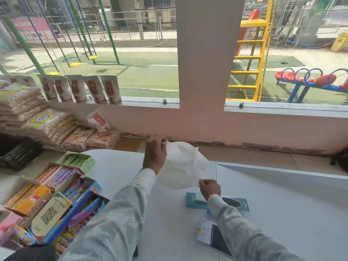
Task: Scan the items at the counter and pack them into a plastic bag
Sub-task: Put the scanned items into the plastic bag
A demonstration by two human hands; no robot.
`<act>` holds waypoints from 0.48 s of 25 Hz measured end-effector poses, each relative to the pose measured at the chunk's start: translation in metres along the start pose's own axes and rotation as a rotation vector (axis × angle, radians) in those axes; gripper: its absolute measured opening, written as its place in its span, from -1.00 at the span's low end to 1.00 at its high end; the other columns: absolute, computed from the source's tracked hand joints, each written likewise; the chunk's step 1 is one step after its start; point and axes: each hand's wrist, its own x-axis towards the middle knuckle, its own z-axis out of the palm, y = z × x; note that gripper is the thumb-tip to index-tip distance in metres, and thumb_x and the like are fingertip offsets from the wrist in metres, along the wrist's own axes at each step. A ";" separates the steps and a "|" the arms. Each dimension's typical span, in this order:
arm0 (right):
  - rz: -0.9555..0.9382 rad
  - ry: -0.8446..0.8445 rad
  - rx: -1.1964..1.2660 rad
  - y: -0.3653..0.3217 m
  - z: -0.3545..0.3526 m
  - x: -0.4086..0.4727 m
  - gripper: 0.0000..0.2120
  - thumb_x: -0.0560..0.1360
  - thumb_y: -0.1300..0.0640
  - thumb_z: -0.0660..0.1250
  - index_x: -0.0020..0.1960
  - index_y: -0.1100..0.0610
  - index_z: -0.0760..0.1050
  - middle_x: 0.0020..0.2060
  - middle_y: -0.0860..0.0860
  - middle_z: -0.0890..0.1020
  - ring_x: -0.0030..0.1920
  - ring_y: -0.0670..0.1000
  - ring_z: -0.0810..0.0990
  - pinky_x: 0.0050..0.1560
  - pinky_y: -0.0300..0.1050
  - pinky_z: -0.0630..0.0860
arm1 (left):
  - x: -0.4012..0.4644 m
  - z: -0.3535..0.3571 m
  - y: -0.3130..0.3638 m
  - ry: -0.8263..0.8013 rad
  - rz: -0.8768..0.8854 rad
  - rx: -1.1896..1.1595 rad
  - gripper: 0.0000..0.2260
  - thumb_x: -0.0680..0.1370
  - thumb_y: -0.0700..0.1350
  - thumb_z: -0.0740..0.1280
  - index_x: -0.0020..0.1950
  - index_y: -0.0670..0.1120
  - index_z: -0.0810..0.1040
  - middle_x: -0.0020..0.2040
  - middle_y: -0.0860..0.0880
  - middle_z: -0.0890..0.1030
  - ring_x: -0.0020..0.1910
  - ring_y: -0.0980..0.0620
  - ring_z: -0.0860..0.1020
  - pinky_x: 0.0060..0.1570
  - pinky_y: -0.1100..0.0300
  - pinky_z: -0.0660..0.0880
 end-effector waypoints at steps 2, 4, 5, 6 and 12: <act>-0.150 -0.070 -0.192 0.008 -0.001 -0.004 -0.69 0.58 0.01 0.18 0.07 0.15 0.64 0.04 0.23 0.67 0.15 0.26 0.57 0.05 -0.02 0.46 | -0.005 0.010 -0.010 -0.055 0.010 0.031 -0.85 0.43 -0.37 0.27 -0.18 -0.19 0.61 -0.18 -0.17 0.58 -0.21 -0.11 0.50 -0.19 0.13 0.39; -0.408 -0.193 -0.576 0.031 -0.004 -0.001 -0.57 0.59 0.00 0.13 0.42 0.10 0.38 0.38 0.16 0.49 0.38 0.22 0.41 0.35 0.08 0.35 | -0.014 0.024 -0.020 -0.089 -0.032 0.050 -0.85 0.44 -0.37 0.26 -0.16 -0.22 0.62 -0.15 -0.21 0.57 -0.19 -0.16 0.52 -0.17 0.11 0.43; -0.529 -0.252 -0.771 0.045 -0.006 0.003 -0.52 0.60 0.01 0.11 0.50 0.09 0.24 0.48 0.14 0.35 0.47 0.20 0.29 0.45 0.14 0.25 | -0.018 0.029 -0.023 -0.099 -0.059 0.058 -0.84 0.45 -0.38 0.26 -0.15 -0.24 0.62 -0.14 -0.22 0.58 -0.17 -0.18 0.53 -0.16 0.11 0.43; -0.621 -0.303 -0.927 0.059 -0.009 0.008 -0.48 0.61 0.02 0.12 0.54 0.06 0.13 0.54 0.11 0.23 0.53 0.18 0.18 0.50 0.20 0.15 | -0.022 0.035 -0.025 -0.111 -0.079 0.070 -0.84 0.45 -0.38 0.26 -0.13 -0.25 0.63 -0.12 -0.24 0.59 -0.14 -0.20 0.53 -0.15 0.10 0.42; -0.671 -0.352 -1.045 0.088 -0.009 0.021 -0.44 0.60 0.12 0.22 0.53 -0.14 0.12 0.53 0.07 0.25 0.45 0.21 0.29 0.41 0.27 0.26 | -0.043 0.057 -0.026 -0.205 -0.139 0.079 -0.86 0.45 -0.36 0.30 -0.10 -0.22 0.62 -0.10 -0.21 0.62 -0.11 -0.20 0.56 -0.08 0.13 0.46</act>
